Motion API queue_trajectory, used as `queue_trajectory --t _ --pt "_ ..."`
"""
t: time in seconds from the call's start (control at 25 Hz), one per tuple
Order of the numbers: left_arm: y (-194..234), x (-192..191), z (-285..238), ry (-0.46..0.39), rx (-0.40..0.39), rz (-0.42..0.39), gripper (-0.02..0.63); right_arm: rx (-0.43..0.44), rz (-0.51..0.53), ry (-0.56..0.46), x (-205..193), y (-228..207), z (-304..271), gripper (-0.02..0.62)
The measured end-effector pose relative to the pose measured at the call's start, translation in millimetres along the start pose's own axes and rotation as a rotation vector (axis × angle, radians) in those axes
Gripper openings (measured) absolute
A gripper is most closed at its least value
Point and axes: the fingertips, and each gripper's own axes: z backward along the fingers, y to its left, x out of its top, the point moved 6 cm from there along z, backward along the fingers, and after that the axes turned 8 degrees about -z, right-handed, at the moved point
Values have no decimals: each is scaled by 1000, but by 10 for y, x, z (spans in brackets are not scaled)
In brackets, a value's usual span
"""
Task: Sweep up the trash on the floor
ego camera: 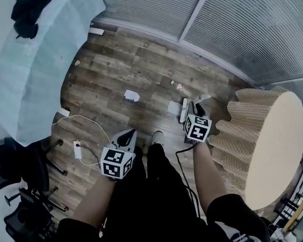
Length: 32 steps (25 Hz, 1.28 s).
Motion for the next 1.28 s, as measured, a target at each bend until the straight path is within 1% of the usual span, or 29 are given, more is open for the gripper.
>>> queue_trajectory --t 0.2,0.48,0.68,0.8,0.96,1.12,1.28 --pt "294 -86 203 -16 18 31 -6 51 -5 2 95 495 -60 92" --pt "647 -170 441 -42 44 61 -6 146 -23 15 166 1280 -174 92" --pt "857 -285 632 -56 76 97 -6 213 -11 25 169 1753 -185 92" --pt "957 -319 705 -63 89 112 -6 228 -12 23 202 1902 -201 92" --pt "1048 -347 778 -67 95 120 -6 227 -6 25 202 2010 -195 89" --pt "1089 -353 854 -74 98 120 -6 219 -12 22 182 2037 -132 86" --pt "1063 -337 841 -67 94 111 -6 236 -19 -22 278 1977 33 84"
